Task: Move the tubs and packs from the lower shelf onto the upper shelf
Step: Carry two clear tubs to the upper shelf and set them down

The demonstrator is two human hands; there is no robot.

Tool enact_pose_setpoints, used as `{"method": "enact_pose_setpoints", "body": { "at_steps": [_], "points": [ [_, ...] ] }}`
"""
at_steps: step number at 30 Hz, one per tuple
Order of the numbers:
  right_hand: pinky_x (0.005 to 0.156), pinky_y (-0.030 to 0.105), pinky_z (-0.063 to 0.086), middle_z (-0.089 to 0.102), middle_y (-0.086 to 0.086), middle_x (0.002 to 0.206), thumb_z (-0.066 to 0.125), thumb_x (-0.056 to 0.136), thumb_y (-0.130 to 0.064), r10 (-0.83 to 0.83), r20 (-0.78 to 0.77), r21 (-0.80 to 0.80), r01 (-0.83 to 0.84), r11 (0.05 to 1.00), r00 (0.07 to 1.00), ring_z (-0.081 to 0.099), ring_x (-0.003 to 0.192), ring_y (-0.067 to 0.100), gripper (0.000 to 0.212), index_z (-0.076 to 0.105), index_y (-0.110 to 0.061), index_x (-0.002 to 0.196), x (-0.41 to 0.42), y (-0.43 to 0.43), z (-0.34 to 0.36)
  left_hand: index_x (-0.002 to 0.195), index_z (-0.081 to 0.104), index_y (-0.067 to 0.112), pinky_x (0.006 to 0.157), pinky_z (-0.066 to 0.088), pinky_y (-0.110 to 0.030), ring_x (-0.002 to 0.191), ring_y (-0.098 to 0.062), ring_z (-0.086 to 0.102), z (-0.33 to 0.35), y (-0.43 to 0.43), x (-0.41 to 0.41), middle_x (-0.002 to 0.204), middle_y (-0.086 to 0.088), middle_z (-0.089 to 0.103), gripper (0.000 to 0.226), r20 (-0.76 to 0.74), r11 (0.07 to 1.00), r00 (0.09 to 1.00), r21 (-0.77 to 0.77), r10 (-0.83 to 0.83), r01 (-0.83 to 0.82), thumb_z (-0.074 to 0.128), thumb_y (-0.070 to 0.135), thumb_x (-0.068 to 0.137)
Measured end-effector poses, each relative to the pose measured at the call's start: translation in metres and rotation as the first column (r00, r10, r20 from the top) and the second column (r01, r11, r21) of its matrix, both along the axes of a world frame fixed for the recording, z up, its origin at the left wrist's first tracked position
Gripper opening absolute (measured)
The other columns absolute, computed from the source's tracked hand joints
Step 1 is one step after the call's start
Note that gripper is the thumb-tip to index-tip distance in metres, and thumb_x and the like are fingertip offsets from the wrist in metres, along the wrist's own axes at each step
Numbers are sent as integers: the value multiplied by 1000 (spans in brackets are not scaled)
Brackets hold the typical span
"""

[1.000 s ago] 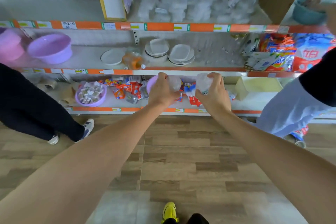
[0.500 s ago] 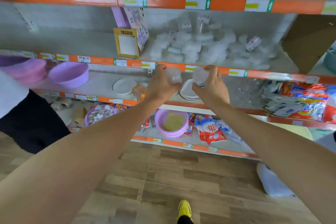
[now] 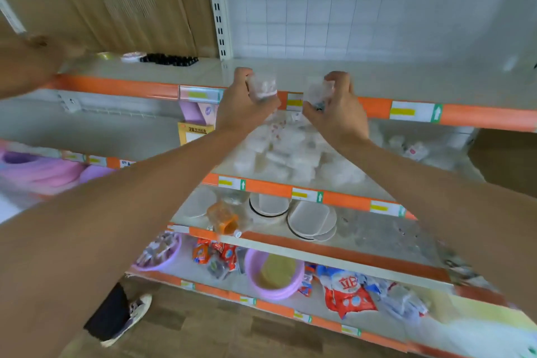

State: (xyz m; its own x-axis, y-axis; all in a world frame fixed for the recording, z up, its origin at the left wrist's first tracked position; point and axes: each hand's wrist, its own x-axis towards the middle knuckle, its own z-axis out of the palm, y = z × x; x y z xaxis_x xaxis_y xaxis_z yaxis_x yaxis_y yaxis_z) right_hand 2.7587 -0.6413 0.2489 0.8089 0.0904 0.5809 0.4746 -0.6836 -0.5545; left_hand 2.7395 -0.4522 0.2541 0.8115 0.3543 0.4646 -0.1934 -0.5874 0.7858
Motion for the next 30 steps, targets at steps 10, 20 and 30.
{"method": "enact_pose_setpoints", "body": {
  "at_steps": [10, 20, 30],
  "points": [
    [69, 39, 45, 47, 5, 130, 64, 85, -33, -22, 29, 6, 22, 1000, 999, 56, 92, 36, 56, 37, -13, 129, 123, 24, 38, 119, 45, 23, 80, 56, -40, 93, -24, 64, 34, 30, 124, 103, -1, 64, 69, -13, 999, 999, 24, -33, 33, 71, 46, 59],
    [93, 44, 48, 41, 5, 145, 68, 81, -33, -115, -162, -73, 104, 992, 980, 53, 116, 37, 75, 27, -19, 143, 248, 55, 40, 109, 44, 24, 86, 55, -41, 96, -20, 62, 47, 76, 264, 107, 4, 58, 65, -118, 981, 980, 88, -162, 173, 77, 49, 59],
    [93, 43, 47, 40, 4, 143, 69, 81, -37, -258, -251, -29, 259, 965, 933, 53, 116, 35, 76, 29, -16, 142, 317, 56, 21, 111, 53, 20, 77, 52, -26, 90, -7, 61, 31, 89, 350, 103, 8, 60, 56, -208, 954, 936, 27, -286, 297, 84, 41, 69]
  ]
}}
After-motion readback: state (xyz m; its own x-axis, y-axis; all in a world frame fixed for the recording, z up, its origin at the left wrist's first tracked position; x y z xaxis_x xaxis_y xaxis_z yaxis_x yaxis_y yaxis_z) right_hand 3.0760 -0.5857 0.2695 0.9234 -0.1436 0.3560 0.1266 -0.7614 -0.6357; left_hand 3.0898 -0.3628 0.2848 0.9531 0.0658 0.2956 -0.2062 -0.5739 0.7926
